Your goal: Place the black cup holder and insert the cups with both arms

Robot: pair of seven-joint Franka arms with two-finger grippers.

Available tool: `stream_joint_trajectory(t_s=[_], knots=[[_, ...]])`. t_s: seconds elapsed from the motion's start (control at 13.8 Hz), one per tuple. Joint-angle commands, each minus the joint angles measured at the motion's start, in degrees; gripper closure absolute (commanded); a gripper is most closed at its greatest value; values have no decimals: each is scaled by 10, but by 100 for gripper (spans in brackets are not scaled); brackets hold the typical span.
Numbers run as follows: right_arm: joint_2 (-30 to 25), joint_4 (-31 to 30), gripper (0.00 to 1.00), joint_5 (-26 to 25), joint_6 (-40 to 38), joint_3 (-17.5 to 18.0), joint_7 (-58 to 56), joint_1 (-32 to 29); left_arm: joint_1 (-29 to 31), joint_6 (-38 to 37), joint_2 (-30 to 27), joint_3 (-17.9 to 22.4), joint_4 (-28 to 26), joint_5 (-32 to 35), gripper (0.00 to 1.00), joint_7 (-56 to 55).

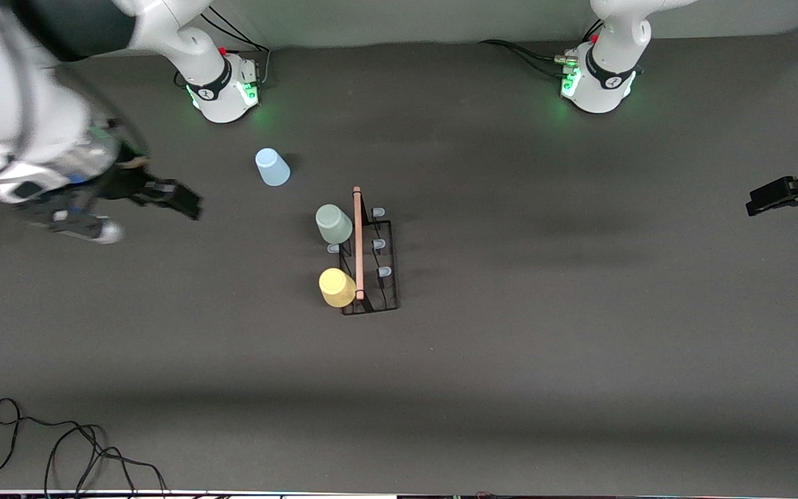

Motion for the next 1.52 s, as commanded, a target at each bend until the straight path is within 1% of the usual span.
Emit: stream_joint_trajectory(t_s=[0.0,0.14,0.36,0.43,0.65,0.79,1.08,1.23,1.44], knots=[[-38,-42,0,-30,9,86,-96,-118,1,-2,-3,-3,0,0,0,10],[-44,-49,0,-35,10,150,-158,-218,2,-2,-3,-3,0,0,0,10],[-46,-56,0,-37,15,191,-220,-308,1,-2,-3,-3,0,0,0,10],[-48,-58,0,-38,15,200,-227,-318,1,-2,-3,-3,0,0,0,10],[-58,-72,0,-39,18,197,-228,-316,2,-1,-3,-3,0,0,0,10],[-74,-97,0,-39,43,196,-226,-313,3,-2,-3,-3,0,-1,0,10],[-67,-72,0,-52,33,196,-224,-312,3,-1,-3,-3,0,-1,0,10],[-67,-71,0,-52,8,196,-226,-313,4,-1,-3,-3,0,-1,0,11],[-66,-71,0,-54,5,198,-226,-312,6,-1,-3,-2,0,-1,0,11]])
